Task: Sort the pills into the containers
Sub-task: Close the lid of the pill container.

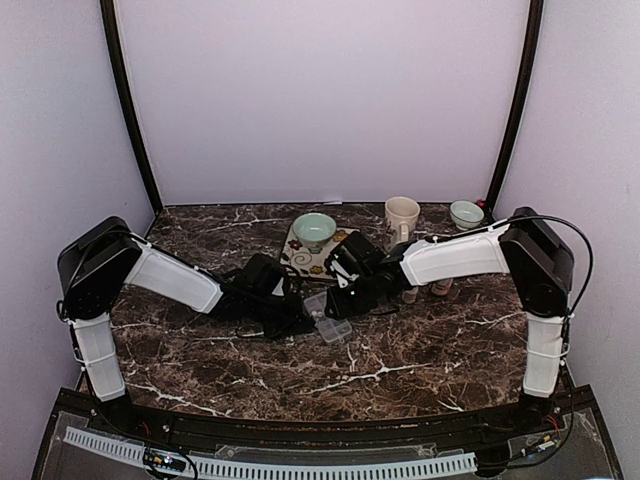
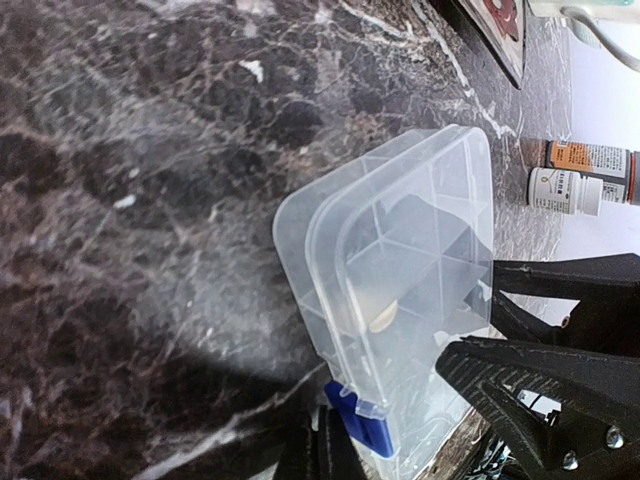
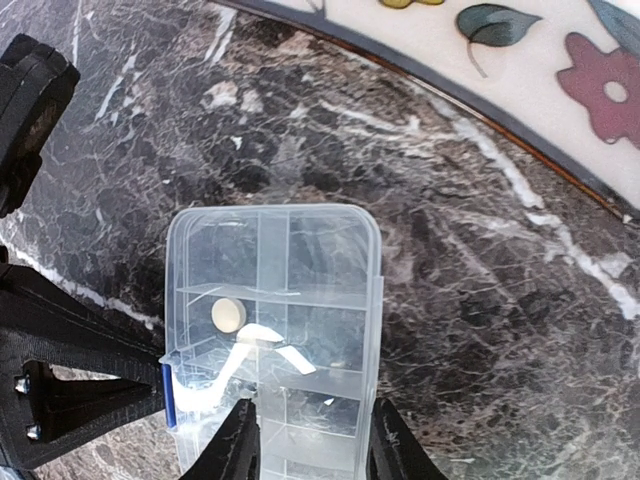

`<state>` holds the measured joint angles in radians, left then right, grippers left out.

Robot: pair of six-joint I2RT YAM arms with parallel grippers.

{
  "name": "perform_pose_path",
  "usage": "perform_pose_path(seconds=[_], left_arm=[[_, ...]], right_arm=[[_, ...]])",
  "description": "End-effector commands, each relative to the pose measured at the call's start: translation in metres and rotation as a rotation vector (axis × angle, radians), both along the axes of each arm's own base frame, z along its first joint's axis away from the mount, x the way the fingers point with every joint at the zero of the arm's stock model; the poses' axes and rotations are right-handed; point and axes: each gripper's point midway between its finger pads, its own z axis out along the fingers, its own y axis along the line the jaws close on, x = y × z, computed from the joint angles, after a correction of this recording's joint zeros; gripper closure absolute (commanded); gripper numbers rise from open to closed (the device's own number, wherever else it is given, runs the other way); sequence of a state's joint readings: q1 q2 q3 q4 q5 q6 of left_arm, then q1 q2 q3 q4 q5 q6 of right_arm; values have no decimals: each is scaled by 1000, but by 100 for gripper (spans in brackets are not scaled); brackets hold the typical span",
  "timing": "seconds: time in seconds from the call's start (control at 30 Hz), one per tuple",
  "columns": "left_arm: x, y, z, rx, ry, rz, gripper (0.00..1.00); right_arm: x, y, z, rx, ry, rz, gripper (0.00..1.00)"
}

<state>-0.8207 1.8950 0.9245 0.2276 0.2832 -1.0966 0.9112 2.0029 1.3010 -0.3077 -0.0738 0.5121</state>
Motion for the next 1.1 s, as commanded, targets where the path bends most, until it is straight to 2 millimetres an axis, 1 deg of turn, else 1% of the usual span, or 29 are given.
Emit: perform_pose_path(seconds=[0.0,0.13,0.3,0.43,0.53,0.67,0.73,0.87,1.07], left_arm=[[1,-35,-16,-51,-24,-46,100],[4,-41,-16,-61,-28,-50,100],[8,-48,-13,-86,-40,-62,100],[8,-51,-10,-109,-58,-77,100],[5,-52,-10,-128,-80,-107,100],[-2,-44,-18,-136,-79,-120,100],[-3,-41,-20,-148,-80,-116,100],[-4,-39,-20,-155,-94,-122,100],[-1,-41,-18,-158,-120,-134,100]], right_arm=[[-94,-12,-81,-154,286,177,70],[-100,-11,-86,-148,316,191,71],[-111,-11,-99,-154,367,212,71],[-117,-8,-101,-135,404,224,71],[-127,-2,-99,-89,451,247,72],[-140,1,-99,-40,523,284,73],[-145,7,-95,-1,555,296,73],[-153,20,-86,87,603,310,74],[-171,31,-81,158,679,334,75]])
